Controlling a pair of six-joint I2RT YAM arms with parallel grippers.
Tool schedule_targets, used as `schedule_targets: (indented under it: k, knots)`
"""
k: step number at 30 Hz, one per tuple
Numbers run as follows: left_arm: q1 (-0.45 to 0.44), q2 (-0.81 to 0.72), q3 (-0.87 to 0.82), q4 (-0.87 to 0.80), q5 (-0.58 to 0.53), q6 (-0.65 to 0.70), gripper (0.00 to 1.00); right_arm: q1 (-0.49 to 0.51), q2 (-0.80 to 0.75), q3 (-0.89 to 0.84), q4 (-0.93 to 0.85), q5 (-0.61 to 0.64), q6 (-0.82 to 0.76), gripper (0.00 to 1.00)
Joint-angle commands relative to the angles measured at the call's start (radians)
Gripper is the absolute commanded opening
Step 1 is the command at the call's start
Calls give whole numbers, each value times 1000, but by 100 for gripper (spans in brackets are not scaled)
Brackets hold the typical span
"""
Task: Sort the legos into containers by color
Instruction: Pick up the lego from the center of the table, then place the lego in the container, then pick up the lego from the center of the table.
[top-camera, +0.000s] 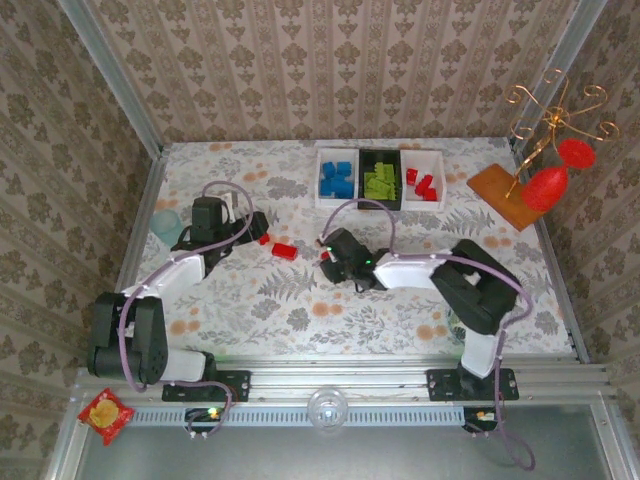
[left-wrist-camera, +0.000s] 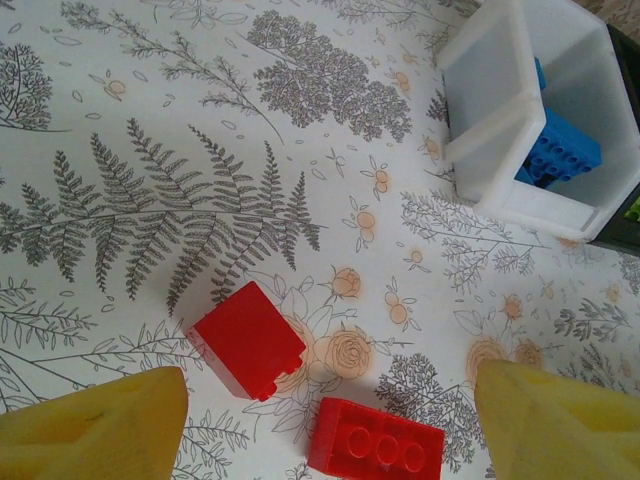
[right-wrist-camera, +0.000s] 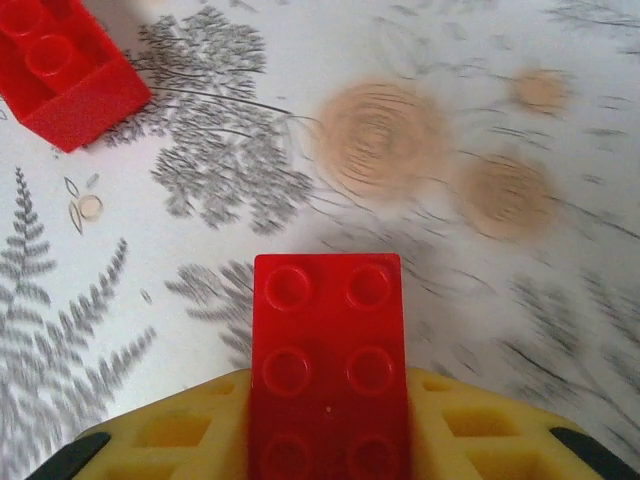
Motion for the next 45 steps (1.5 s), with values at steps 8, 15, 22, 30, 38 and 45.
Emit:
schedule_targets:
  k: [8,15,22,30,38,45]
  knots:
    - [-2,-4,-21,130,145,-109,78,-407,-368,-77,21,-30,141,35]
    - [-5,-25,-28,125,163,-110,79,-591,-104,183,-24,-32,119,35]
    - [-10,-59,-34,100,167,-104,79,-652,183,495,-140,-16,122,37]
    - [-12,-57,-19,-18,83,-18,81,-668,246,628,-197,-66,117,53]
    - [4,-61,-66,-24,2,-4,81,-549,-44,370,-134,-139,43,63]
    - [60,-39,-93,30,25,-26,81,-172,-169,105,-17,-168,-160,74]
